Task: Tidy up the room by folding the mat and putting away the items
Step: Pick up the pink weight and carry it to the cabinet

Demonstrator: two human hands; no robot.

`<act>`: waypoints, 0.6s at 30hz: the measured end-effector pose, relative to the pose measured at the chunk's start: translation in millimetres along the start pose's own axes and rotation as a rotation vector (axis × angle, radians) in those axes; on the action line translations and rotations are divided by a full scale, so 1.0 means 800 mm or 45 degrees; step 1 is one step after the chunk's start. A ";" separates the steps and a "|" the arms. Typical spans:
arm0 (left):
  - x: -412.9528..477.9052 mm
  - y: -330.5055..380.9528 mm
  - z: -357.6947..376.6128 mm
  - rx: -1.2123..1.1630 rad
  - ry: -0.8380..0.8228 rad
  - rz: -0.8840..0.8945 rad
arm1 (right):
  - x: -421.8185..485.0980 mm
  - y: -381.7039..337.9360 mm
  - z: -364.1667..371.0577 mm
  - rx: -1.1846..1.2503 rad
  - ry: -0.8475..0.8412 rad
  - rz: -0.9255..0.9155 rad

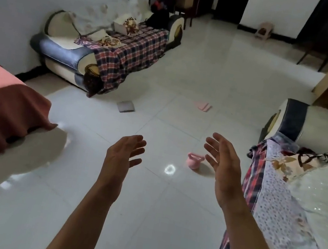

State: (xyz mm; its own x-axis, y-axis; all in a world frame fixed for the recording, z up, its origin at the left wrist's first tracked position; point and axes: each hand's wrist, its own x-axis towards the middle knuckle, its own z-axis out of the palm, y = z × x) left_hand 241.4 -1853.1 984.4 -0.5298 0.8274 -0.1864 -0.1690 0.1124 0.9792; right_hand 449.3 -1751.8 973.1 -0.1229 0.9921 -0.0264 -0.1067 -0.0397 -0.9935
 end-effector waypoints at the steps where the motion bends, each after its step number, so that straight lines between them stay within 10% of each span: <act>1: 0.023 0.006 0.018 0.020 -0.019 -0.011 | 0.022 -0.001 -0.007 0.016 0.019 0.015; 18: 0.296 -0.009 0.274 0.081 -0.392 -0.145 | 0.298 0.005 -0.133 -0.104 0.358 0.037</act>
State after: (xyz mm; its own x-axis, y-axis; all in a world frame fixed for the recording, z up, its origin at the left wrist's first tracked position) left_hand 299.2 -1537.5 951.0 -0.2331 0.9337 -0.2718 -0.1555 0.2401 0.9582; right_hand 524.6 -1502.5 951.2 0.1544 0.9853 -0.0729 -0.0256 -0.0698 -0.9972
